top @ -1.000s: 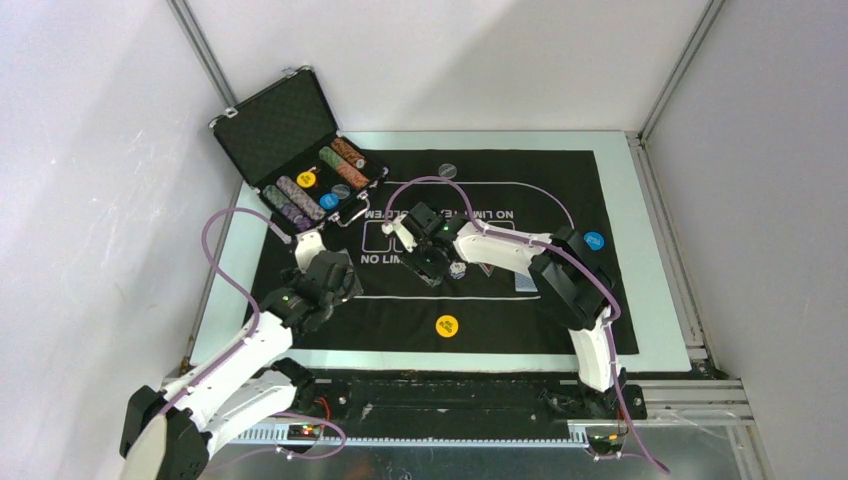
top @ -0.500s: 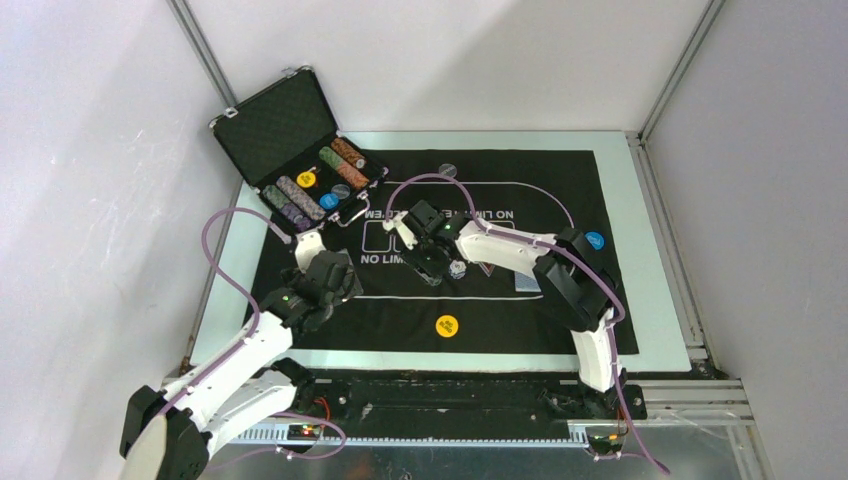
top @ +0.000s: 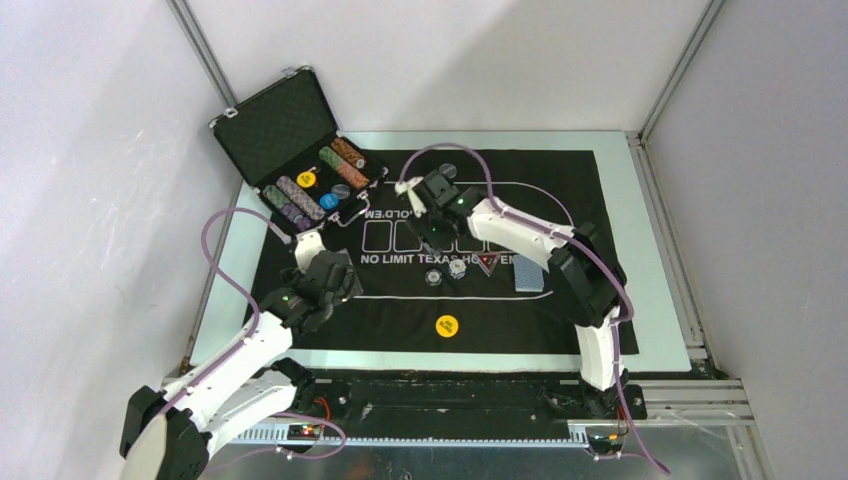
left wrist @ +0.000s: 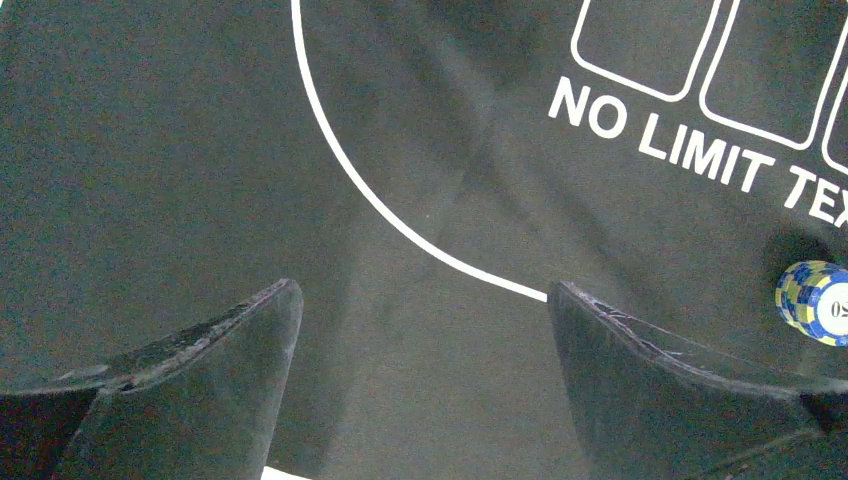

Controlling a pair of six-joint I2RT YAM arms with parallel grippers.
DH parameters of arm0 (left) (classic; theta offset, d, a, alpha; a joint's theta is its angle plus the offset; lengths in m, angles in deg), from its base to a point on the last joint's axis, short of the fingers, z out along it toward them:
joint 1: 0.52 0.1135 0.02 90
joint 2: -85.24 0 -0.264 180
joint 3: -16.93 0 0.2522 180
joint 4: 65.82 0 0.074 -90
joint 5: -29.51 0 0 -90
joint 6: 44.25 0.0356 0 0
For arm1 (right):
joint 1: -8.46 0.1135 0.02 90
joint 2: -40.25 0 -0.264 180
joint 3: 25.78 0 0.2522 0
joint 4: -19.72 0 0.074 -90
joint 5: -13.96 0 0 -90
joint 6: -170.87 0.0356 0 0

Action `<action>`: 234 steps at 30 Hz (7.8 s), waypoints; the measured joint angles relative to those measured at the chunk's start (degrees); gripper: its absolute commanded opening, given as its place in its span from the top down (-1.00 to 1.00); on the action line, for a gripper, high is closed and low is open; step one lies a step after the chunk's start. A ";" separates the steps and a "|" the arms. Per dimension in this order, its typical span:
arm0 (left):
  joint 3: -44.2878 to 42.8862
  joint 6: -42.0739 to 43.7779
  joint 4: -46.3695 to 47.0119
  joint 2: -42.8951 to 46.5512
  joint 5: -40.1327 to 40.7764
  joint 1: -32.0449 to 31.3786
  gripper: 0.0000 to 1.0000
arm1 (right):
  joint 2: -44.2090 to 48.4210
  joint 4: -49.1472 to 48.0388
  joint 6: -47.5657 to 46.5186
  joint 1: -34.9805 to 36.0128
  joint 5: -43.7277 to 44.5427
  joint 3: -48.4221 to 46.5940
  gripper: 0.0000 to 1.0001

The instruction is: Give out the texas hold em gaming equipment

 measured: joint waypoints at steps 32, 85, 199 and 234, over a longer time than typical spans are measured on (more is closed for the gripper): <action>-0.02 0.13 2.05 -2.60 1.81 0.76 -0.99 | -36.26 11.13 23.37 -34.97 5.70 -51.36 0.58; 0.00 0.57 1.57 1.92 1.42 1.03 -0.99 | -27.85 3.17 -13.46 -26.34 15.52 -39.45 -0.99; 3.10 -1.42 2.67 8.70 -2.25 1.14 -1.00 | 3.23 -5.01 11.54 5.51 4.31 8.74 -0.58; 3.10 -1.42 2.67 8.59 -2.23 1.14 -0.99 | -3.37 -2.32 12.15 5.49 6.78 5.79 0.39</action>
